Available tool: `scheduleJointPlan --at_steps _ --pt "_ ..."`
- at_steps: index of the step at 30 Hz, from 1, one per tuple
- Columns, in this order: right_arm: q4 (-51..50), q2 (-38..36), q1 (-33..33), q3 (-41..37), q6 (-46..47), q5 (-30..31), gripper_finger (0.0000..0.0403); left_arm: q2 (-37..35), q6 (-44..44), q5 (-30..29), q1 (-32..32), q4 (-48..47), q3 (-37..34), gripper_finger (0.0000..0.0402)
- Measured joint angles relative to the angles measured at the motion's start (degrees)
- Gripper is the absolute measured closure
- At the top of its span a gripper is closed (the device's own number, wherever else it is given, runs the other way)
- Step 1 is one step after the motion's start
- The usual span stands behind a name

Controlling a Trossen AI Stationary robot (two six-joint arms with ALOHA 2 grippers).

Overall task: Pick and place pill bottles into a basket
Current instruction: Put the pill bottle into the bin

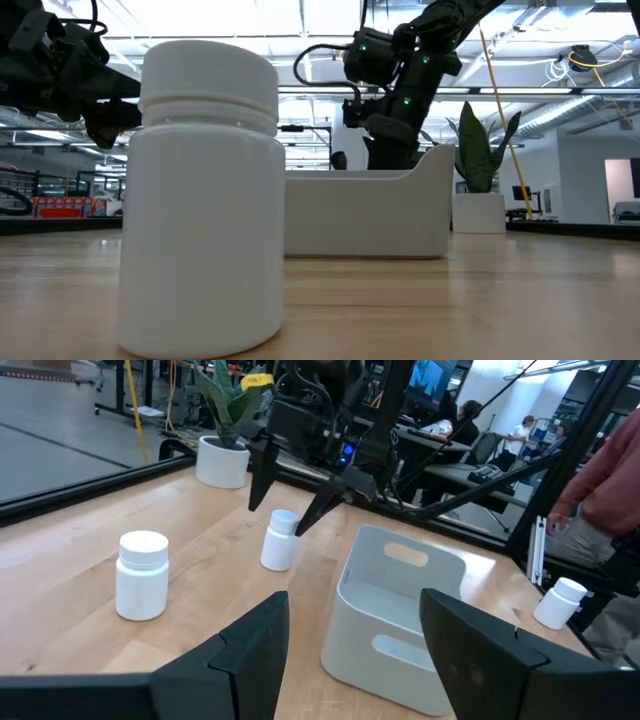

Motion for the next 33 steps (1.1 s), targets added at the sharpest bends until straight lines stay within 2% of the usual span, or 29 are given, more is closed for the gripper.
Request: scheduleJointPlan --at_steps 10,25,33 --pt "-0.84 0.0 -0.42 0.0 0.37 -0.2 0.0118 0.0 0.36 -0.02 0.0 -0.04 0.0 0.0169" --pt "-0.93 0.0 -0.24 0.02 -0.21 -0.29 0.025 0.0 0.35 -0.02 0.0 -0.04 0.0 0.0169" --pt "0.07 -0.45 0.13 0.02 -1.52 -0.26 0.0251 0.0 0.33 -0.04 0.0 -0.04 0.0 0.0169"
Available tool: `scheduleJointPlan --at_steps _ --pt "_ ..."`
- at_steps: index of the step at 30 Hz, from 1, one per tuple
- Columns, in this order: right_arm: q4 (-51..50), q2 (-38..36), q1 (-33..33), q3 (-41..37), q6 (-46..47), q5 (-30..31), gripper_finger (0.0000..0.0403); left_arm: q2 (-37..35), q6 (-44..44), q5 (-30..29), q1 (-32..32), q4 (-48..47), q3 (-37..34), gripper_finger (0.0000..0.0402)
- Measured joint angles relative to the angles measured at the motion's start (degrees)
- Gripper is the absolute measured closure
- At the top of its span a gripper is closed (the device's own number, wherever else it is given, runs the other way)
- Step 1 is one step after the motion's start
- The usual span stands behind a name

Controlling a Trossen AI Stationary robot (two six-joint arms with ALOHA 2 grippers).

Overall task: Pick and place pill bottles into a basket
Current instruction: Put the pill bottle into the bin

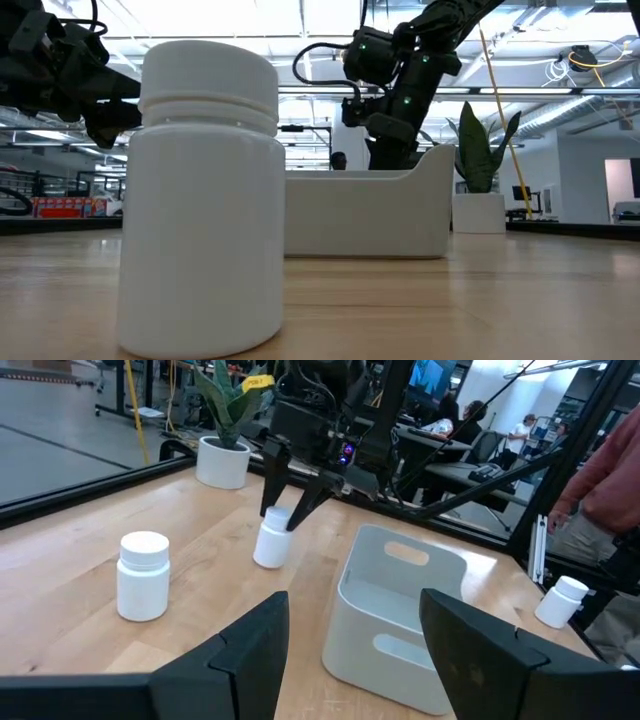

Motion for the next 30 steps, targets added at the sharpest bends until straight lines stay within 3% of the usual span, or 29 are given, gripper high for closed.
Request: scheduleJointPlan --at_steps 11,16,22,30 --pt "0.85 -12.63 0.3 0.0 1.5 0.26 0.0249 0.0 0.09 0.0 0.0 0.0 0.0 0.0169" --pt "2.12 -21.12 2.98 0.09 1.91 3.75 0.0249 -0.01 0.09 0.0 0.0 0.0 0.0 0.0169" --pt "3.88 -27.76 10.41 0.09 3.82 8.13 0.0249 -0.01 0.14 0.0 0.0 0.0 0.0 0.0169" --pt "8.37 -26.89 24.25 0.09 3.41 18.43 0.0251 0.0 -0.03 0.0 -0.01 0.01 0.0 0.0169"
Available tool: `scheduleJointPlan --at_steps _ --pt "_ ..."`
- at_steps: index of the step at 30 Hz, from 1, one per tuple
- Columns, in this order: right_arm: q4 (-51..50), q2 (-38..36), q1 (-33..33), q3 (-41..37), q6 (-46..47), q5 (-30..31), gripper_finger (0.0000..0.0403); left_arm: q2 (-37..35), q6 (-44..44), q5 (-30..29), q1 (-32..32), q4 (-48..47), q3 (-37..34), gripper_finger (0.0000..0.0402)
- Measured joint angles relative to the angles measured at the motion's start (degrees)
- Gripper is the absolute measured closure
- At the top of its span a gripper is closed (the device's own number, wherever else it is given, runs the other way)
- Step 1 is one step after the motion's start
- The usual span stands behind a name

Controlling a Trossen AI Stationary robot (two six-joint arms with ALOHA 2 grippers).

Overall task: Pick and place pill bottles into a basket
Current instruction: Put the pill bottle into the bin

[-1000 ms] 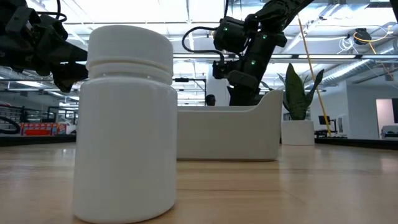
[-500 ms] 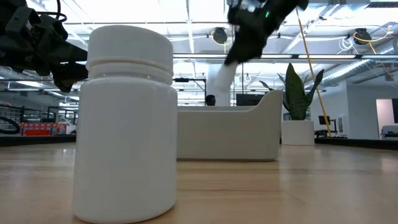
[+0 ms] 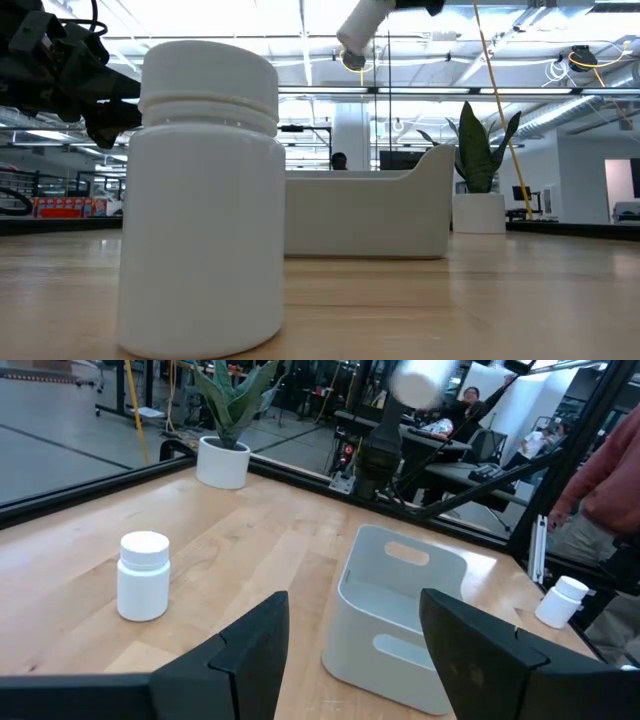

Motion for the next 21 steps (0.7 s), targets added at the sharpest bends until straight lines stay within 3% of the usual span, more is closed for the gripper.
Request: scheduleJointPlan --at_steps 2,6,15,21 --pt "0.92 1.24 2.75 -0.02 0.23 0.23 0.0251 -0.02 -0.16 0.0 0.0 0.01 0.0 0.0169" --pt "2.02 5.11 6.94 0.0 1.72 7.34 0.0248 -0.02 -0.16 0.0 -0.02 -0.01 0.0 0.0169" --pt "2.31 14.02 10.49 0.02 7.16 11.96 0.0251 0.0 -0.08 -0.02 0.0 -0.05 0.0 0.0169" --pt "-1.25 17.61 10.13 4.12 9.75 8.77 0.0251 -0.01 0.05 -0.02 -0.01 -0.06 0.0 0.0169"
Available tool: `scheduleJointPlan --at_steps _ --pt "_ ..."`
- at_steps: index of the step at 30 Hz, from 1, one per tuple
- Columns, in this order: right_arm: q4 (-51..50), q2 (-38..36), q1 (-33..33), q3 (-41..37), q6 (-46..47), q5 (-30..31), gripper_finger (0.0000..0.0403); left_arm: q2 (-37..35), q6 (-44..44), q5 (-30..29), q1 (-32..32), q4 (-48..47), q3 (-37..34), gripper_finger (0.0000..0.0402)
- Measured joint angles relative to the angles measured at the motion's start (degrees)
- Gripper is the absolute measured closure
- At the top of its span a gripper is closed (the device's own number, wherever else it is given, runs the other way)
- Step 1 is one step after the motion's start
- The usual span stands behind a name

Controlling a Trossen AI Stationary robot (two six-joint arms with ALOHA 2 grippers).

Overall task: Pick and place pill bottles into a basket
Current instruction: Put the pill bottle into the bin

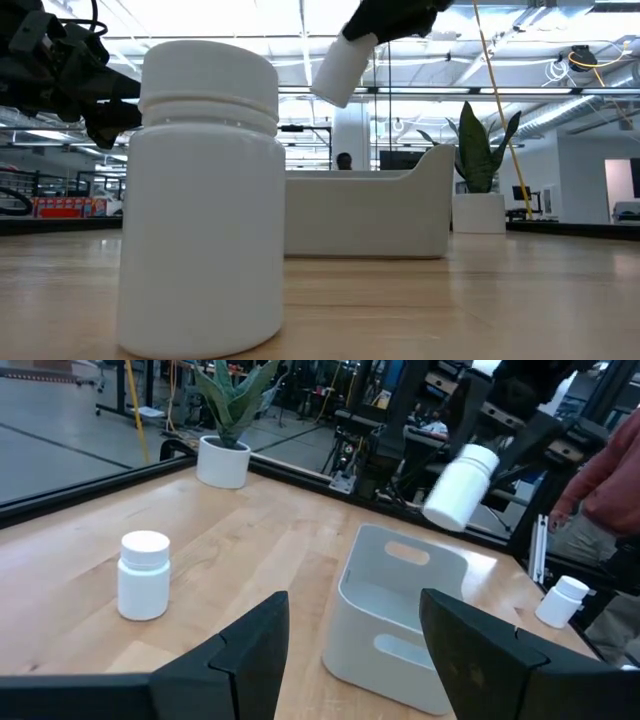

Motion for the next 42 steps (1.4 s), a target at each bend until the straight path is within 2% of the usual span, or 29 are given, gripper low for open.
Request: scheduleJointPlan --at_steps 3,6,9,14,22,31,42 --pt "-7.23 2.72 0.02 4.83 2.26 -0.76 0.0251 0.01 0.5 -0.22 0.01 0.01 0.0 0.0169" --pt "-15.34 5.84 -0.33 9.96 4.94 -3.68 0.0251 -0.02 0.51 -0.35 0.0 -0.02 0.0 0.0169" --pt "-19.42 8.13 -1.11 12.34 7.15 -6.8 0.025 -0.02 0.11 -0.39 -0.01 -0.1 0.0 0.0169" --pt "-21.77 10.77 -2.3 12.43 9.79 -8.23 0.0251 0.01 0.05 -0.39 0.02 -0.27 0.0 0.0169" --pt "-19.91 15.64 -4.13 12.09 11.18 -13.41 0.0251 -0.02 -1.05 -0.37 0.01 -0.36 0.0 0.0169" --pt "-21.23 19.57 -4.78 12.05 13.08 -13.96 0.0251 0.0 -1.22 -0.34 0.02 -0.36 0.0 0.0169" --pt "-20.53 20.11 -5.22 11.4 14.48 -17.33 0.025 -0.02 -1.43 -0.32 -0.01 -0.36 0.0 0.0169"
